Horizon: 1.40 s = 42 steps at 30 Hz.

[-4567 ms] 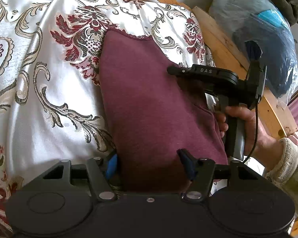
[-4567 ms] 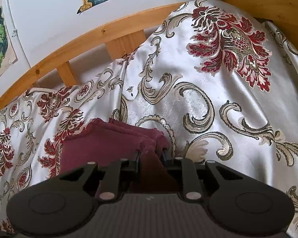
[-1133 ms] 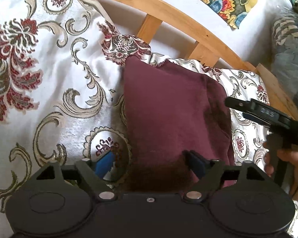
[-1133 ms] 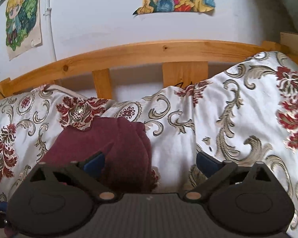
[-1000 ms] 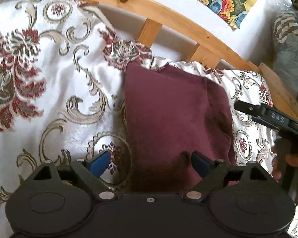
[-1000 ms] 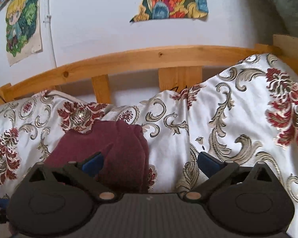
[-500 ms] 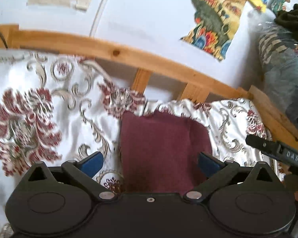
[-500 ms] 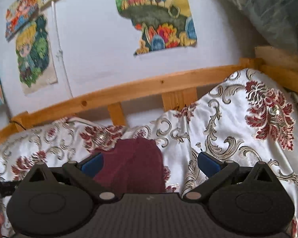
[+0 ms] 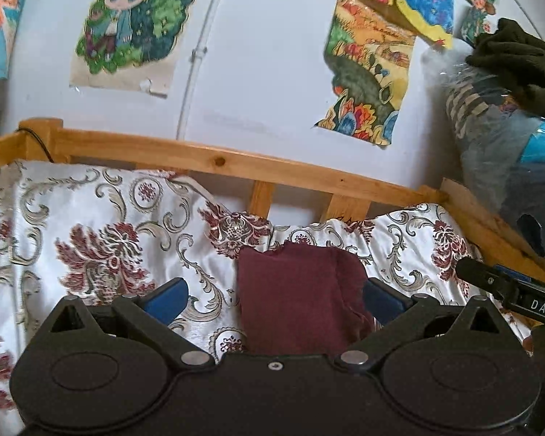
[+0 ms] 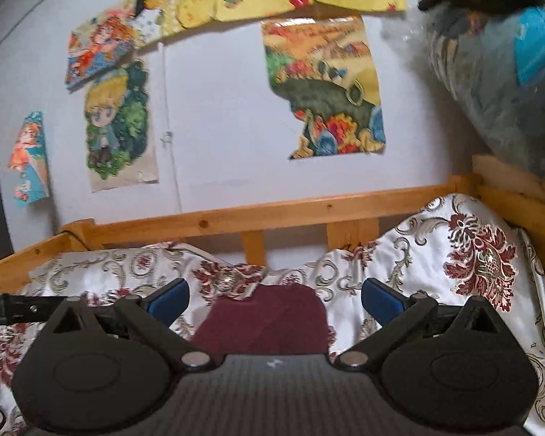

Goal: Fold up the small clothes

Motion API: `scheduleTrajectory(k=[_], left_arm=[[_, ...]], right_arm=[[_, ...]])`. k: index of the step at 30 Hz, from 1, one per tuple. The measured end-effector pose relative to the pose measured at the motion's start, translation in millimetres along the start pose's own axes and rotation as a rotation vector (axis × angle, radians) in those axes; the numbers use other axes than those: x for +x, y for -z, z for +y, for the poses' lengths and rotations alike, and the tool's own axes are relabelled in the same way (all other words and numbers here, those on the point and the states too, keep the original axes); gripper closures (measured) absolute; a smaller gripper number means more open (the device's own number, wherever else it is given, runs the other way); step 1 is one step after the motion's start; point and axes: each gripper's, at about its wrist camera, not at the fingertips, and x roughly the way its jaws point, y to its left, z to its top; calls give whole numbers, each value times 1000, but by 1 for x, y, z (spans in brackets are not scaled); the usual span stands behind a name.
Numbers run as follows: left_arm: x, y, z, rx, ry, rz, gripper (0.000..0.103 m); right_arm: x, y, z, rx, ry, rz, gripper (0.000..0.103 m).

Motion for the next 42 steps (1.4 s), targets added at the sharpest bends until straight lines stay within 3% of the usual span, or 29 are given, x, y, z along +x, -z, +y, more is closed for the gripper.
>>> scheduleTrajectory(k=[5,14,22,33,42], left_arm=[[-31,12,0,31,-36,-8,1],[-58,52,13,48,-101,51,1],[-51,83,21,34,-124,65,1],[-36,112,14,115,-143,95,1],[-27,119,11,140,-148,126,1]], right_arm=[[-28,6,17,-28,-13,-10,0],[-61,33,33,-60,-5,47,0],[-75,62,38,-59,59,58,0],[-75,101,36,-61,116,115,0],[-71,115,31,-45,122,155,0]])
